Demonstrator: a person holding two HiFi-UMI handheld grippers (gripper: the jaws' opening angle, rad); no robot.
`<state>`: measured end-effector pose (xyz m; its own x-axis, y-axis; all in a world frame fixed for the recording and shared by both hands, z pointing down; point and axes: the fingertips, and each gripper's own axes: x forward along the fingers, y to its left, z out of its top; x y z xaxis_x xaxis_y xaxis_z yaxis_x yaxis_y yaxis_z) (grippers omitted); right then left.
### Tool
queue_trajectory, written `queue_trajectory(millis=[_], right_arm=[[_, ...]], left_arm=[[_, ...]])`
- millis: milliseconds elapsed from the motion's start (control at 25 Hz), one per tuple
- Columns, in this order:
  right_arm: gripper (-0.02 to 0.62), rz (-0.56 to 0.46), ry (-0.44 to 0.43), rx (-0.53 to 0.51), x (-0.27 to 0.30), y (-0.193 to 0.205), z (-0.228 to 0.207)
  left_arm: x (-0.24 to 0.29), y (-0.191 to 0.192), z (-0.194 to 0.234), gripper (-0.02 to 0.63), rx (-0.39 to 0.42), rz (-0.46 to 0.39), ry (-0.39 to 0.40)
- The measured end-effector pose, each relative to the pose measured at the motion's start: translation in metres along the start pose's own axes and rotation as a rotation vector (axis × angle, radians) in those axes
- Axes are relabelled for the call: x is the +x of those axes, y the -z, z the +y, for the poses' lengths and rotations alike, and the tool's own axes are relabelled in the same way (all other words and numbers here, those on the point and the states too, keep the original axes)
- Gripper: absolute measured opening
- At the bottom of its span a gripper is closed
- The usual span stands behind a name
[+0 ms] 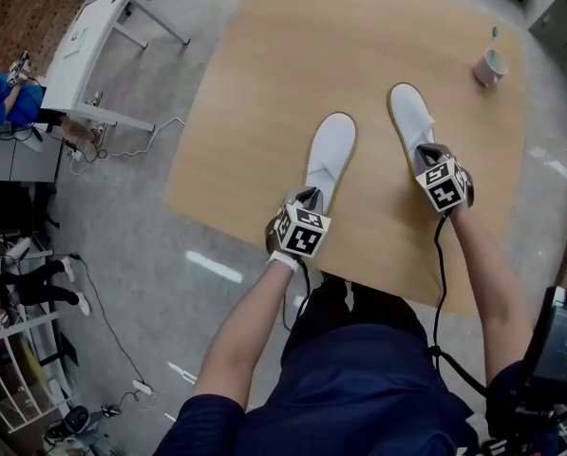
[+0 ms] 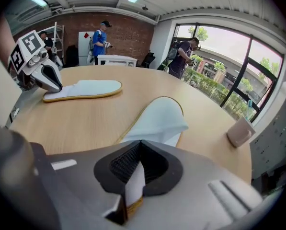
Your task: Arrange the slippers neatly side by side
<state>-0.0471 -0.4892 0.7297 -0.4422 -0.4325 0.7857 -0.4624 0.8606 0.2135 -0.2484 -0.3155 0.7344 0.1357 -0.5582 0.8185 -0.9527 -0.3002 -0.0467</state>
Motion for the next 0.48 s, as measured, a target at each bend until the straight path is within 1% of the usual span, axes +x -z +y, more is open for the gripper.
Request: queue_trajectory(millis=[280, 480], right_arm=[[0.005, -0.013, 0.003, 0.108, -0.001, 0.008, 0.004], [0.005, -0.011, 0.004, 0.218, -0.001, 0.023, 0.012]], left_arm=[[0.009, 0.002, -0.001, 0.021, 0.011, 0.001, 0.003], [0.015, 0.001, -0.003, 0.02, -0.035, 0.011, 0.022]])
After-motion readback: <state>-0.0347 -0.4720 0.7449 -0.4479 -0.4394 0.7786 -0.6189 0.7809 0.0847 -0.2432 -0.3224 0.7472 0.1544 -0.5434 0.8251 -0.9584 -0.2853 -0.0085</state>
